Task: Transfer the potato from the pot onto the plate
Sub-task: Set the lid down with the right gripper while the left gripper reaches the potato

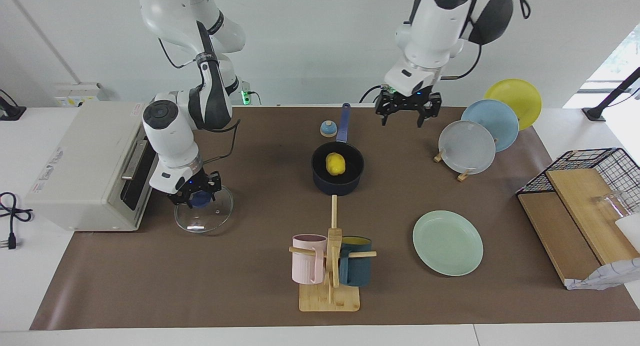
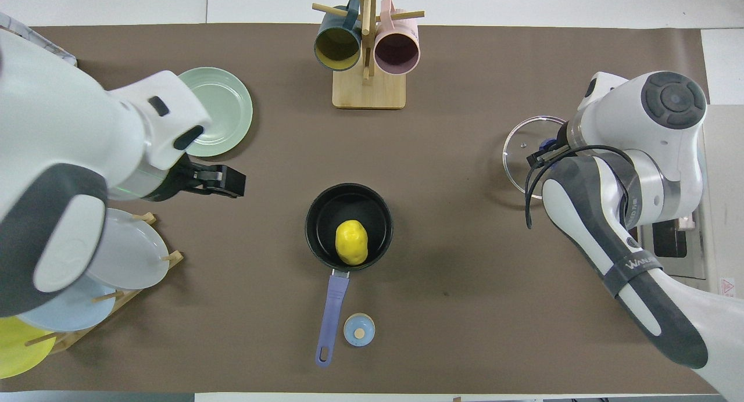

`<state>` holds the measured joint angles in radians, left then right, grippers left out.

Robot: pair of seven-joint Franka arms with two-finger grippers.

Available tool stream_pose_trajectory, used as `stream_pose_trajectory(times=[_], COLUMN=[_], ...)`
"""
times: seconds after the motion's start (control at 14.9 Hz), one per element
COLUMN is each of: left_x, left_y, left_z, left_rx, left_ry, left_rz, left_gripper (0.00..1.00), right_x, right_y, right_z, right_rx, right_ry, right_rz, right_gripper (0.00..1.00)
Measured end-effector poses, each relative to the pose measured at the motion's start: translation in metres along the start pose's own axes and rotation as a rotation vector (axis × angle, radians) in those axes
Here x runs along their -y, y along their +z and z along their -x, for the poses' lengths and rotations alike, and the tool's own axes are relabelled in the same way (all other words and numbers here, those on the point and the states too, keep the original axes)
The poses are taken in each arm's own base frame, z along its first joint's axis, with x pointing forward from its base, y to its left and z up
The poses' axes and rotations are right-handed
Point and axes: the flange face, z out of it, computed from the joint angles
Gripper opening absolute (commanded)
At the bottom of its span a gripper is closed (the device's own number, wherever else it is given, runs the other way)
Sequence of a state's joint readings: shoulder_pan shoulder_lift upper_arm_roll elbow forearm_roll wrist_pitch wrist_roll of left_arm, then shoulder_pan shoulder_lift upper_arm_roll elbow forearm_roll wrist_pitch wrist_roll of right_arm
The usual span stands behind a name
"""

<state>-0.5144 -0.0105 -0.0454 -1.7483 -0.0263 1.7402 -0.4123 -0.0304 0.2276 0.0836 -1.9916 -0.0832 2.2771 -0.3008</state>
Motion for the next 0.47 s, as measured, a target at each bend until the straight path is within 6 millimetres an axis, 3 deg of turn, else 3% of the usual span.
stream_pose_trajectory(times=[0.2, 0.4, 0.47], left_x=[-0.058, -0.076, -0.078], left_y=[0.072, 0.135, 0.147], left_z=[0.021, 0.017, 0.014], left_rx=[-0.018, 0.000, 0.006], left_ry=[-0.009, -0.038, -0.044], left_rz=[0.017, 0.042, 0.048], left_gripper=[1.00, 1.00, 1.00], right_x=[-0.019, -0.015, -0.012], right_y=[0.017, 0.029, 0.033], right_z=[0.014, 0.021, 0.023], right_rx=[0.015, 0.040, 0.044], right_ry=[0.023, 0.026, 0.025], right_rz=[-0.006, -0.017, -0.020], right_gripper=[0.50, 0.54, 0.63])
